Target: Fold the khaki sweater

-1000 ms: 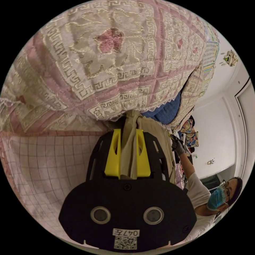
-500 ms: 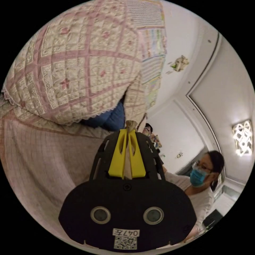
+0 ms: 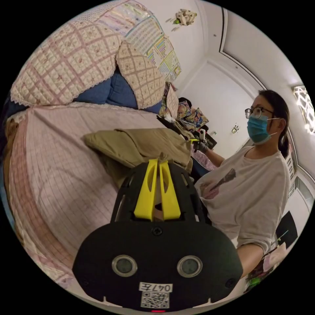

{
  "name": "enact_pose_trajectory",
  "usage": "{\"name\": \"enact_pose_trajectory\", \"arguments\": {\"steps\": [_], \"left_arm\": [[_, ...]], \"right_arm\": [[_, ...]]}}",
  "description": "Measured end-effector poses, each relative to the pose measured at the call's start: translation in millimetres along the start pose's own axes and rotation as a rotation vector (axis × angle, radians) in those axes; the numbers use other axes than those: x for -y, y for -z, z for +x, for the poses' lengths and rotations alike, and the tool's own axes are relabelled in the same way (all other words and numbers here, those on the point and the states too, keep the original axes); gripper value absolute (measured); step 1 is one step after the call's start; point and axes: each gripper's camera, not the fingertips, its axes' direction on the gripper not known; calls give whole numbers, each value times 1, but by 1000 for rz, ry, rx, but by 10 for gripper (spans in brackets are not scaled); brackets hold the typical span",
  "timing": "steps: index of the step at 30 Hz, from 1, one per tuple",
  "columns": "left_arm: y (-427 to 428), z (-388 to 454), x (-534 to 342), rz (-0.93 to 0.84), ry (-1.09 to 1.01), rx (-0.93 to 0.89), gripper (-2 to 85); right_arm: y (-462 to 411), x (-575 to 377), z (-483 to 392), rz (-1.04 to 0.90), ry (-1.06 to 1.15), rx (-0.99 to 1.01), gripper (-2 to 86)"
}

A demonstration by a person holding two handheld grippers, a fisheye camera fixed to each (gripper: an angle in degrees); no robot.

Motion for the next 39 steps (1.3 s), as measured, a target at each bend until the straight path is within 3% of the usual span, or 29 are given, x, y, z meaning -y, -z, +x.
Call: {"name": "enact_pose_trajectory", "arguments": {"steps": [5,14,20,25,28,32,39], "left_arm": [[21,10,7,94,21,-31,-10],[39,22,34,5,7,6,-8],[61,-1,37,-2,50,17,16],[132,-12,19,153,88,7,63],[186,8,22,251,73,136,65],[193,-12,131,111,103,292,66],[128,-213,285,15,460,405,91]], "right_arm": [[22,-23,-6,155,-56,17,-11],[23,-42,-18,37,-52,-7,-11],[32,-65,-10,93,-127,18,8],[64,-80,-4,194,-201,-30,37],[79,-74,-4,240,-221,-100,44],[73,-47,8,246,-240,-149,38],[43,-3,12,268,-188,-197,38]]}}
